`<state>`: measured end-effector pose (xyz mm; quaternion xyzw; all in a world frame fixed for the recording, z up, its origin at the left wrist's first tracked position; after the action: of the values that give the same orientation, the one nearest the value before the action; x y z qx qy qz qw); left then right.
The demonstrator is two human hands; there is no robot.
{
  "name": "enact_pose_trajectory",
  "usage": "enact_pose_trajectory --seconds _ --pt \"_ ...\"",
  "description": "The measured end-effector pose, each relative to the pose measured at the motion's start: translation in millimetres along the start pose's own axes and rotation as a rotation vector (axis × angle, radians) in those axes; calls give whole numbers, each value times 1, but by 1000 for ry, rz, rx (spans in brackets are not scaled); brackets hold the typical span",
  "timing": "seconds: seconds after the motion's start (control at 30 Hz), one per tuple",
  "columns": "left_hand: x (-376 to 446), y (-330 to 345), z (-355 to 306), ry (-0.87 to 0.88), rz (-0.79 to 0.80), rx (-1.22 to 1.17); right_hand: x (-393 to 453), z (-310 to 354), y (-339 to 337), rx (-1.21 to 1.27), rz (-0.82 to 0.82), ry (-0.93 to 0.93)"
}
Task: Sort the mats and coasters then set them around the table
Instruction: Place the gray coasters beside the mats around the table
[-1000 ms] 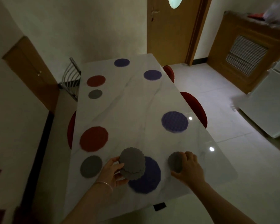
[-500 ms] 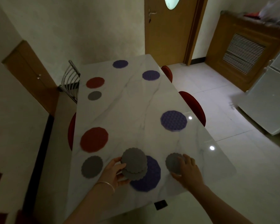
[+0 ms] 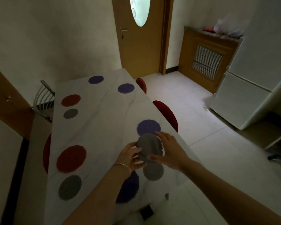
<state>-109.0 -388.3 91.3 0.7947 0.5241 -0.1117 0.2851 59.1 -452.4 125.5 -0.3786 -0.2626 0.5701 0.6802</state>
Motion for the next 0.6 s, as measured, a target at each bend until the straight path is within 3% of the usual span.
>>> enact_pose_trajectory --seconds 0.1,0.17,0.27,0.43,0.6 --pt "3 15 -5 -13 28 42 9 -2 -2 -24 27 -19" --pt "47 105 5 42 -29 -15 41 -80 -60 49 50 -88" --pt "50 116 -2 30 -30 3 53 -90 -66 107 20 -74" --pt "79 197 5 29 -188 -70 94 -160 -118 96 110 -141" --pt "115 243 -10 60 -272 -121 143 -186 -150 75 152 -232"
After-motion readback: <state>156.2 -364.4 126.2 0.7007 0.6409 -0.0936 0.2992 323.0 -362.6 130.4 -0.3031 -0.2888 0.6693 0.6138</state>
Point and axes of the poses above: each hand's wrist, its own x-axis towards the middle knuckle, its own y-axis out of the palm, z = x × y, the point moved 3 cm from there along x, towards the middle knuckle, and after that the axes turned 7 degrees about y, right-handed, at the moved point
